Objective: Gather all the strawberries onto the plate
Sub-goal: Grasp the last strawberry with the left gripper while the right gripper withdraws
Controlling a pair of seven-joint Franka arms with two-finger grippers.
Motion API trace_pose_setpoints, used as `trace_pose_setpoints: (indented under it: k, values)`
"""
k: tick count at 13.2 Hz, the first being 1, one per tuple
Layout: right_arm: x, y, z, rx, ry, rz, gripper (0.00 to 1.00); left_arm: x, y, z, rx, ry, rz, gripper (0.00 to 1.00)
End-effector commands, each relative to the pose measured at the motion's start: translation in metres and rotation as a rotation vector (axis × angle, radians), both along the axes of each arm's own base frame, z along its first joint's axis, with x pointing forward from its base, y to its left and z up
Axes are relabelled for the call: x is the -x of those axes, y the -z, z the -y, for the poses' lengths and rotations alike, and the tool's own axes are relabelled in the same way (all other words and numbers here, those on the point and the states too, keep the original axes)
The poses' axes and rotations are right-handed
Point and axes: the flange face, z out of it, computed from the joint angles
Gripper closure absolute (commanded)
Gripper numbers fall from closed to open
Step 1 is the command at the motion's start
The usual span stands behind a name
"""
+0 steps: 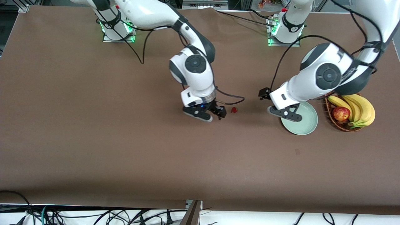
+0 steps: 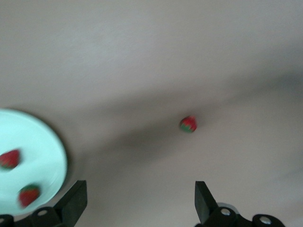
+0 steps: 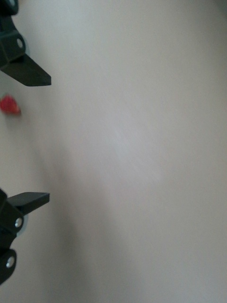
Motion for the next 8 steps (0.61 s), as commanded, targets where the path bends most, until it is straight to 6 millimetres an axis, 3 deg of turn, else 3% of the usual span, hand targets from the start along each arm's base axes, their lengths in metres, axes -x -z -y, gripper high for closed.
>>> trace_pose_setpoints:
  k: [1, 2, 4, 6, 8]
  values:
    - [-0.015, -0.049, 0.071, 0.071, -0.122, -0.099, 0.01, 0.01, 0.047, 0.057, -0.07, 0.058, 0.044, 0.0]
    - [-0.014, -0.065, 0.095, 0.079, -0.172, -0.126, 0.01, 0.019, 0.061, 0.077, -0.121, 0.095, 0.062, 0.0]
    - [-0.011, -0.091, 0.159, 0.106, -0.262, -0.142, 0.01, 0.028, 0.083, 0.097, -0.18, 0.123, 0.096, 0.0]
    - [0.008, -0.111, 0.215, 0.114, -0.323, -0.154, 0.01, 0.03, 0.111, 0.104, -0.174, 0.162, 0.142, 0.0]
    - [0.029, -0.138, 0.256, 0.103, -0.363, -0.165, 0.01, 0.043, 0.138, 0.103, -0.17, 0.141, 0.172, 0.0]
